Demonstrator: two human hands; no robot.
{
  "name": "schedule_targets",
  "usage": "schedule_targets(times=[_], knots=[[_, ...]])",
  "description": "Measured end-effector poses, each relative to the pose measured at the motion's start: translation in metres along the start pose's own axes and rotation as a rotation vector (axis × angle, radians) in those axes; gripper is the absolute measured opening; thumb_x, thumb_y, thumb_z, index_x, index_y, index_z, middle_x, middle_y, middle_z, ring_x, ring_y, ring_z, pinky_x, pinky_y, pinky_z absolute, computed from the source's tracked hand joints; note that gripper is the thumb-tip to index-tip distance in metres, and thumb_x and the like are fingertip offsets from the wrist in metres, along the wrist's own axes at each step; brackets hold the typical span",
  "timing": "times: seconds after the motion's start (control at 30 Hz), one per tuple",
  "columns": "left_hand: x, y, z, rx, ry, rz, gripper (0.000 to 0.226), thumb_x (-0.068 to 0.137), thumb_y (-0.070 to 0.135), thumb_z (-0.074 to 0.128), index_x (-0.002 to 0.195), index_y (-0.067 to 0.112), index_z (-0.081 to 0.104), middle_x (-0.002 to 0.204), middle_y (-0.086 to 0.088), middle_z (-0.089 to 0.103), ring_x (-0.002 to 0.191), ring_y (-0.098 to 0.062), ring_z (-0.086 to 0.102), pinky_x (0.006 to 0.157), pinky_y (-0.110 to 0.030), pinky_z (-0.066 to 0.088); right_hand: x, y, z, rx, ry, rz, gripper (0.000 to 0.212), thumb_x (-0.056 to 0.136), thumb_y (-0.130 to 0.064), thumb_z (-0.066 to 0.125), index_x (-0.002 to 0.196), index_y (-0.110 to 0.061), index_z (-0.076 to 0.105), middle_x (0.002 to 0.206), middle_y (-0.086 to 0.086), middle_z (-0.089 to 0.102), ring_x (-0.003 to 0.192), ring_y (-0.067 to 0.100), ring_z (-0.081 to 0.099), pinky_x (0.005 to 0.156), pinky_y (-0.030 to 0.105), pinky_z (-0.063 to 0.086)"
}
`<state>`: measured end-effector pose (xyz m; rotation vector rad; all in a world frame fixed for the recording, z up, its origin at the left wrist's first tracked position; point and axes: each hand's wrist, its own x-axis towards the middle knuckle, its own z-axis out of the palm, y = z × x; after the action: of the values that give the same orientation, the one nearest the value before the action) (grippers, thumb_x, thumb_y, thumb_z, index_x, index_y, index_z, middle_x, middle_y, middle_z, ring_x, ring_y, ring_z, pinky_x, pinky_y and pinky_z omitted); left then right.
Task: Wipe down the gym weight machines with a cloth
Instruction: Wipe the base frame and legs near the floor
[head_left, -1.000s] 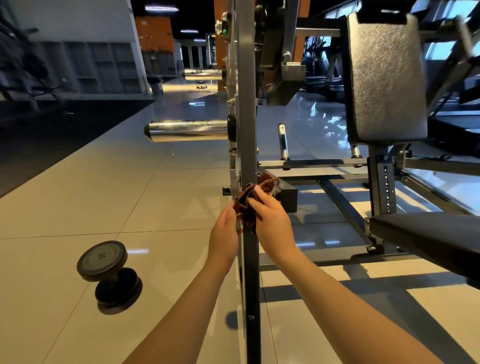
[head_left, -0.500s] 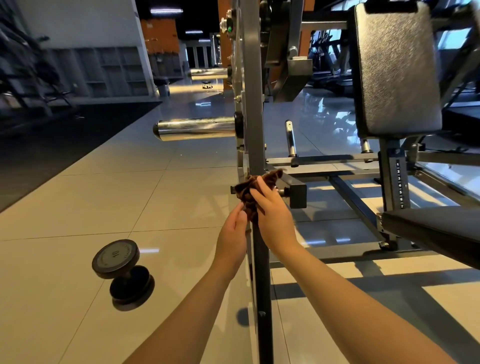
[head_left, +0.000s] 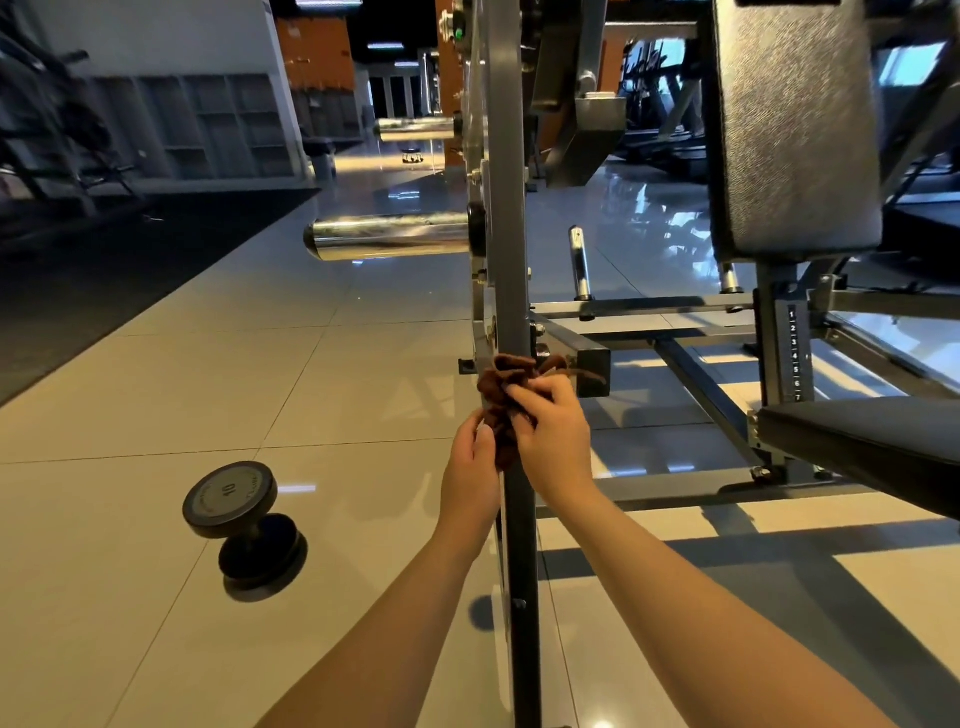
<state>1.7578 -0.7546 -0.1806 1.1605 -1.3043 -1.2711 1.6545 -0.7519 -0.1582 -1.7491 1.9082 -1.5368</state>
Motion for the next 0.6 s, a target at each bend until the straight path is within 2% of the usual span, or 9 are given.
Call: schedule_targets(times=[0.03, 0.1, 0.23, 0.3, 0.33, 0.4, 0.5, 0.6], knots=[[0.002, -0.004, 0.0, 0.003, 0.0, 0.0, 0.037, 0.109, 0.039, 0.033, 0.144, 0.036, 0.043, 0.126, 0.02, 0.055, 0.118, -0.004, 0.053, 0.098, -0.027, 0.048, -0.009, 0.007, 0.002, 0.024, 0.005, 0.034, 0.024, 0.098, -0.011, 0.063, 0.121, -0.015, 0.069, 0.117, -0.011, 0.053, 0.109, 0.005, 0.051, 0.099, 0.025, 0.052], [0.001, -0.013, 0.0, 0.001, 0.0, -0.011, 0.038, 0.11, 0.037, 0.033, 0.146, 0.035, 0.043, 0.128, 0.016, 0.055, 0.118, -0.005, 0.054, 0.092, -0.02, 0.047, -0.025, 0.021, 0.003, 0.079, -0.008, 0.11, 0.024, 0.098, -0.012, 0.063, 0.121, -0.016, 0.069, 0.117, -0.011, 0.056, 0.108, 0.006, 0.055, 0.098, 0.029, 0.055], [-0.009, -0.016, 0.003, 0.03, -0.019, -0.023, 0.03, 0.11, 0.035, 0.032, 0.131, 0.039, 0.054, 0.115, 0.018, 0.063, 0.107, 0.002, 0.058, 0.077, -0.011, 0.043, -0.033, 0.031, -0.006, 0.06, -0.102, 0.194, 0.026, 0.097, -0.013, 0.064, 0.121, -0.018, 0.072, 0.117, -0.005, 0.064, 0.107, 0.008, 0.057, 0.098, 0.03, 0.054], [-0.01, -0.018, 0.002, 0.035, -0.017, -0.034, 0.03, 0.11, 0.036, 0.031, 0.13, 0.039, 0.054, 0.115, 0.017, 0.063, 0.109, -0.001, 0.057, 0.08, -0.014, 0.045, -0.024, 0.027, -0.018, 0.052, -0.114, 0.172, 0.023, 0.096, -0.012, 0.064, 0.117, -0.017, 0.073, 0.113, -0.004, 0.066, 0.101, 0.005, 0.056, 0.095, 0.023, 0.052], [-0.01, -0.018, 0.002, 0.035, -0.012, -0.035, 0.029, 0.11, 0.037, 0.031, 0.128, 0.04, 0.054, 0.116, 0.017, 0.063, 0.113, -0.004, 0.057, 0.087, -0.019, 0.048, -0.018, 0.025, -0.023, 0.065, -0.083, 0.147, 0.022, 0.097, -0.011, 0.064, 0.116, -0.016, 0.073, 0.112, -0.004, 0.065, 0.101, 0.005, 0.056, 0.095, 0.024, 0.053], [-0.008, -0.02, 0.002, 0.043, -0.002, -0.03, 0.027, 0.109, 0.039, 0.032, 0.123, 0.044, 0.055, 0.118, 0.018, 0.064, 0.118, -0.005, 0.057, 0.1, -0.03, 0.049, -0.003, 0.018, -0.026, 0.11, 0.01, 0.125, 0.026, 0.099, -0.014, 0.061, 0.124, -0.015, 0.068, 0.123, -0.003, 0.06, 0.111, 0.008, 0.055, 0.097, 0.025, 0.052], [-0.01, -0.018, 0.004, 0.011, 0.009, -0.026, 0.028, 0.11, 0.039, 0.033, 0.107, 0.048, 0.059, 0.101, 0.029, 0.067, 0.105, 0.006, 0.06, 0.092, -0.025, 0.049, 0.003, 0.01, -0.01, 0.18, 0.038, 0.142, 0.036, 0.099, -0.024, 0.062, 0.134, -0.018, 0.061, 0.136, -0.007, 0.048, 0.12, 0.005, 0.047, 0.093, 0.012, 0.045], [-0.011, -0.022, 0.005, -0.022, 0.018, -0.031, 0.028, 0.109, 0.041, 0.033, 0.117, 0.046, 0.06, 0.103, 0.028, 0.068, 0.103, 0.008, 0.061, 0.09, -0.021, 0.051, -0.014, 0.022, 0.007, 0.152, 0.034, 0.084, 0.03, 0.098, -0.019, 0.065, 0.128, -0.021, 0.064, 0.126, -0.011, 0.054, 0.115, 0.004, 0.051, 0.101, 0.022, 0.048]])
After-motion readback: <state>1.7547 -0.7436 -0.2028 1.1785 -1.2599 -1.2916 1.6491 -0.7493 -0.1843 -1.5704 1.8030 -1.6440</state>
